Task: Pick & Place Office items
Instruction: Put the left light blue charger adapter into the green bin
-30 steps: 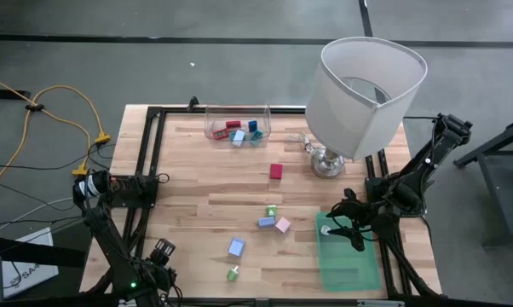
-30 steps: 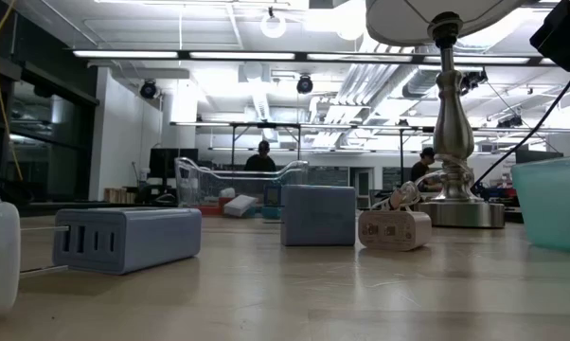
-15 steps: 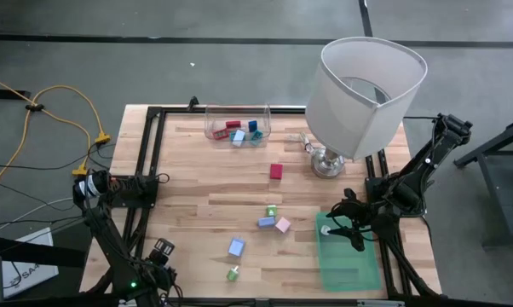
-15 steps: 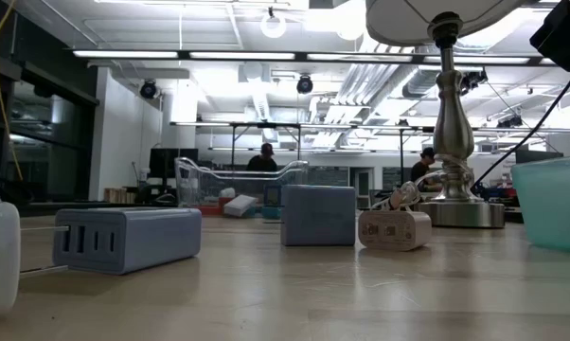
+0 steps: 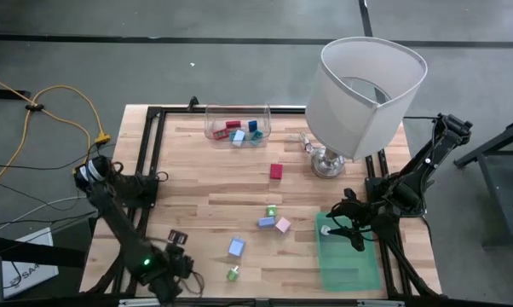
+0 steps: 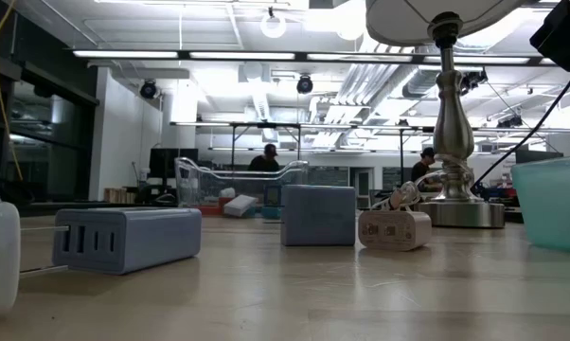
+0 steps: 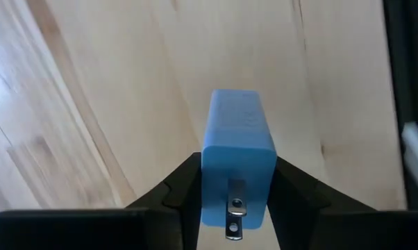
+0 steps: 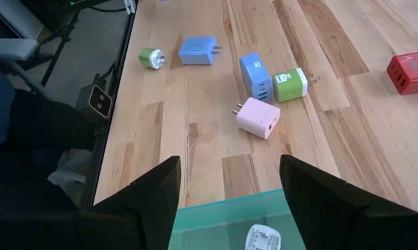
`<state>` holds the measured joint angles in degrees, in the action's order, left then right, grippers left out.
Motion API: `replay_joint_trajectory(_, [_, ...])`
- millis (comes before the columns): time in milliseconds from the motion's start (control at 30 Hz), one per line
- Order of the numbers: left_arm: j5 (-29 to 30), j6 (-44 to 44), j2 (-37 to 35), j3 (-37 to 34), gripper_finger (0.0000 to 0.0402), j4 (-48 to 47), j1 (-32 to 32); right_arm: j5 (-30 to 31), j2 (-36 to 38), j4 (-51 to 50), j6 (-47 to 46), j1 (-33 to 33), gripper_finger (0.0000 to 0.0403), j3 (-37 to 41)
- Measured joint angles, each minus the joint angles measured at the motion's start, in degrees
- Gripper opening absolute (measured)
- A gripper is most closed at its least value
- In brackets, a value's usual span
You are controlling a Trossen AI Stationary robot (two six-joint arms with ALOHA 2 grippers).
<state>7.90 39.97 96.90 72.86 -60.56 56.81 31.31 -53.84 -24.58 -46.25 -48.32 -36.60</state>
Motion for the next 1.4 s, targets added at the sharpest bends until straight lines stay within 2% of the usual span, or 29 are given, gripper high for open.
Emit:
replay_joint_trajectory(233, [0.0, -7.0, -2.5, 0.0, 0.012, 5.9, -10.4, 0.0, 0.0, 0.0, 0.0, 0.0, 0.0233, 0.0])
replay_joint_trajectory(367, [0.2, -14.6, -3.2, 0.0, 0.012, 10.4, -15.4, 0.0, 0.0, 0.0, 0.0, 0.0, 0.0233, 0.0])
replay_joint_trajectory(633, [3.9, -31.4, -3.3, 0.0, 0.012, 29.0, -22.9, 0.0, 0.0, 0.0, 0.0, 0.0, 0.0233, 0.0])
replay_joint_trajectory(800, [5.9, -38.5, -2.8, 0.0, 0.012, 38.2, -26.8, 0.0, 0.0, 0.0, 0.0, 0.0, 0.0233, 0.0])
replay_joint_trajectory(1000, [4.6, -41.7, -0.1, 0.1, 0.0123, 48.6, -31.5, 0.0, 0.0, 0.0, 0.0, 0.0, 0.0233, 0.0])
replay_joint_trajectory(1400, [1.5, -38.7, 6.4, 0.1, 0.0125, 68.8, -41.2, 0.0, 0.0, 0.9, 0.0, 0.0, 0.0233, 0.0])
